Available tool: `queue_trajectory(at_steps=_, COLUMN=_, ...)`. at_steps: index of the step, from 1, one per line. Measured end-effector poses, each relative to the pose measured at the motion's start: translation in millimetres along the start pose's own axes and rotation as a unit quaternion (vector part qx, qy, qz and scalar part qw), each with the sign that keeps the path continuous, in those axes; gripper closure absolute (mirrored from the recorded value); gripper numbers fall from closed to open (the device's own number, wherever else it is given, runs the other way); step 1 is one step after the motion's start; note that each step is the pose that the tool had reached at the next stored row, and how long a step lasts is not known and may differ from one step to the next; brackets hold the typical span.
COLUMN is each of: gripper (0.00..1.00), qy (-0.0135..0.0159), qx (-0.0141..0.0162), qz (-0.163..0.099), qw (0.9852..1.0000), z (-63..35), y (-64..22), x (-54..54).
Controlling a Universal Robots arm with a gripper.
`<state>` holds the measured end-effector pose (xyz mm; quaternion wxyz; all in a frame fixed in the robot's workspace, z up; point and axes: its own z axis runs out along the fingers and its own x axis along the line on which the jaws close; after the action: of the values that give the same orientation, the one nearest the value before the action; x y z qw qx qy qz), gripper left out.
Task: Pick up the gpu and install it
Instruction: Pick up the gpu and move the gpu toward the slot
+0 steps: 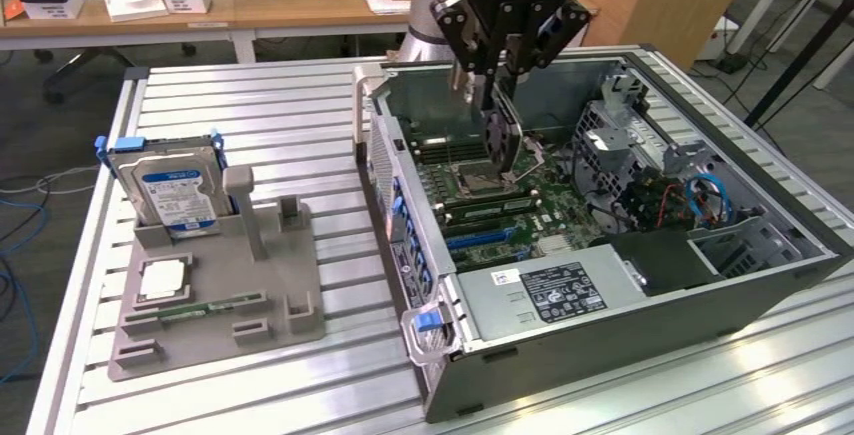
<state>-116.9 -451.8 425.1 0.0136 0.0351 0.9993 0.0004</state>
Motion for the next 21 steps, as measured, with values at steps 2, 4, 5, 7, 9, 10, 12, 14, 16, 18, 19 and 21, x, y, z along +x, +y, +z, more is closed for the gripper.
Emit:
queue_trajectory(at_steps=2, gripper=0.74, qy=0.0, qx=0.0, qz=0.0, qw=1.0, z=0.0, y=0.2, x=-2.4)
queue_trajectory(at_steps=4, gripper=0.74, qy=0.0, qx=0.0, qz=0.0, qw=1.0, z=0.1, y=0.4, x=-4.9)
queue_trajectory(at_steps=5, gripper=0.74, qy=0.0, qx=0.0, qz=0.0, qw=1.0, z=0.1, y=0.4, x=-6.1)
queue_trajectory(at_steps=7, gripper=0.74, qy=0.0, qx=0.0, qz=0.0, qw=1.0, z=0.2, y=0.6, x=-8.6)
queue_trajectory(at_steps=9, gripper=0.74, qy=0.0, qx=0.0, qz=0.0, qw=1.0, z=0.3, y=0.8, x=-11.3)
queue_trajectory(at_steps=10, gripper=0.74, qy=0.0, qx=0.0, qz=0.0, qw=1.0, z=0.3, y=0.9, x=-12.7)
queue_trajectory(at_steps=12, gripper=0.74, qy=0.0, qx=0.0, qz=0.0, qw=1.0, z=0.4, y=1.1, x=-15.6)
queue_trajectory(at_steps=14, gripper=0.74, qy=0.0, qx=0.0001, qz=0.0, qw=1.0, z=0.5, y=1.3, x=-18.4)
queue_trajectory(at_steps=16, gripper=0.74, qy=0.0, qx=0.0, qz=0.0, qw=1.0, z=0.5, y=1.5, x=-21.2)
queue_trajectory(at_steps=18, gripper=0.74, qy=0.0, qx=0.0001, qz=0.0, qw=1.0, z=0.6, y=1.7, x=-24.1)
queue_trajectory(at_steps=19, gripper=0.74, qy=0.0, qx=0.0, qz=0.0, qw=1.0, z=0.7, y=1.8, x=-25.6)
queue_trajectory(at_steps=21, gripper=0.74, qy=0.0, qx=0.0, qz=0.0, qw=1.0, z=0.8, y=2.0, x=-28.5)
